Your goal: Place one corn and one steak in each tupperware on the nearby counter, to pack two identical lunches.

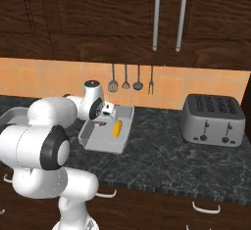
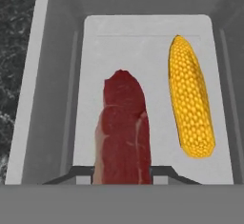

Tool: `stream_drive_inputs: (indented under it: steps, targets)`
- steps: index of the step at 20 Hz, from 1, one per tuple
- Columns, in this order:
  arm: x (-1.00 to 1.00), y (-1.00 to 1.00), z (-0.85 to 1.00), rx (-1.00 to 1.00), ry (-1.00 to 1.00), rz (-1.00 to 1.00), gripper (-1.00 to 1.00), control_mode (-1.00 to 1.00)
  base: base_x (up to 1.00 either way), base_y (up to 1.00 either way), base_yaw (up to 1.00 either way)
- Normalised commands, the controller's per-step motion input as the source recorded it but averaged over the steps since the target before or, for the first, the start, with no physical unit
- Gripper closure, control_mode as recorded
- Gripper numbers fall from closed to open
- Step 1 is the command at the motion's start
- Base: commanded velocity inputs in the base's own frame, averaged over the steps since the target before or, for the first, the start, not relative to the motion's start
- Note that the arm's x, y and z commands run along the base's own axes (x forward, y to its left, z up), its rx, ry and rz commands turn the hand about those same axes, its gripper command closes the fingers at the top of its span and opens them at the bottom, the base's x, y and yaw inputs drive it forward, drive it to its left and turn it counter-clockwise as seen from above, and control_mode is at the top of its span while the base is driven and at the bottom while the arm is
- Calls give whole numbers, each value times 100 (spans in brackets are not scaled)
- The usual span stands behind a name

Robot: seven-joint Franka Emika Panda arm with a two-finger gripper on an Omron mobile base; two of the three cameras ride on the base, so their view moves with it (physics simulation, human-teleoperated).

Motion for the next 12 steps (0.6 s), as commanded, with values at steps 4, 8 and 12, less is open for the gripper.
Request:
stream_drive_inputs:
  steps: [4,8,12]
  targets:
    - [0,0,-62,0,-9,0,100,-100,0,0,0]
    - [0,0,-19,0,-3,0,100,-100,0,0,0]
    - [29,0,0,0,-2,0,100,-100,0,0,0]
